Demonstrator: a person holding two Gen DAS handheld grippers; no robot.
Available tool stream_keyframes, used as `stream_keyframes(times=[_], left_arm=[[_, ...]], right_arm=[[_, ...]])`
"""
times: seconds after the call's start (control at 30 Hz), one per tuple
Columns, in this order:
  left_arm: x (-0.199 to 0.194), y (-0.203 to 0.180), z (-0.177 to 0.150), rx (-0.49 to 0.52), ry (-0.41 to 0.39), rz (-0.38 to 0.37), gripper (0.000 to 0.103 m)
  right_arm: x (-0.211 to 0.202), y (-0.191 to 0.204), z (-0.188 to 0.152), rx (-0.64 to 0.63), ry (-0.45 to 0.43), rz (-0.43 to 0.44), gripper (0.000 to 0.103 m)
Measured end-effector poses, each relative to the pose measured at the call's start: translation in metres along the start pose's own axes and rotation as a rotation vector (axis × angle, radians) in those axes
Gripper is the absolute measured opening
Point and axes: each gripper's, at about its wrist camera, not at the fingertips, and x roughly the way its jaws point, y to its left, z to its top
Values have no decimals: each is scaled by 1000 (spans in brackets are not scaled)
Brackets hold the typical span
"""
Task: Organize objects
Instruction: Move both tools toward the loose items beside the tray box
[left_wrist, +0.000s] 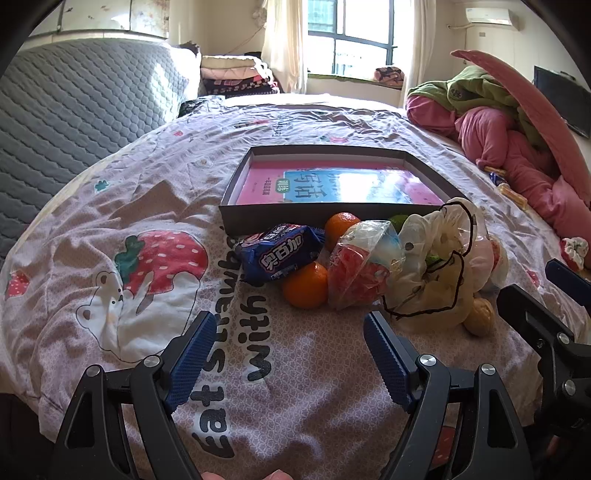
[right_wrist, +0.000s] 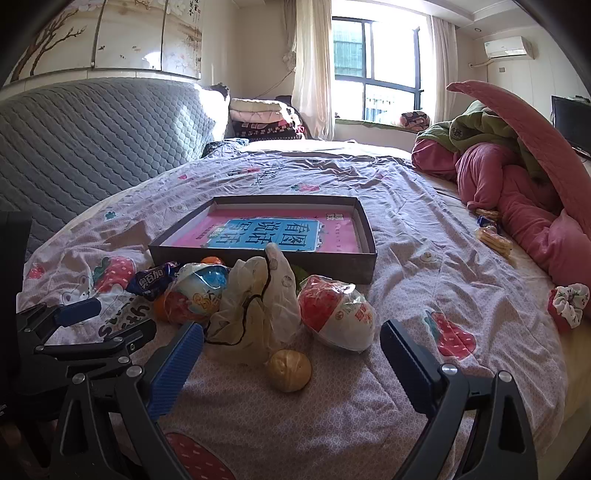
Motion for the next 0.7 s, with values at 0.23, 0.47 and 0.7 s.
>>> stream_keyframes(times=[0.23, 0.47, 0.7], left_arm=[[0, -1, -1, 4, 0, -4, 83], [0, -1, 0, 0, 2, -14, 83], [1, -8, 2, 9, -1, -33, 83]], right_arm=[[0, -1, 0, 6, 0, -1, 97], [2, -3, -2, -1, 17, -6, 97], [4, -10, -5, 6, 34, -11, 97]])
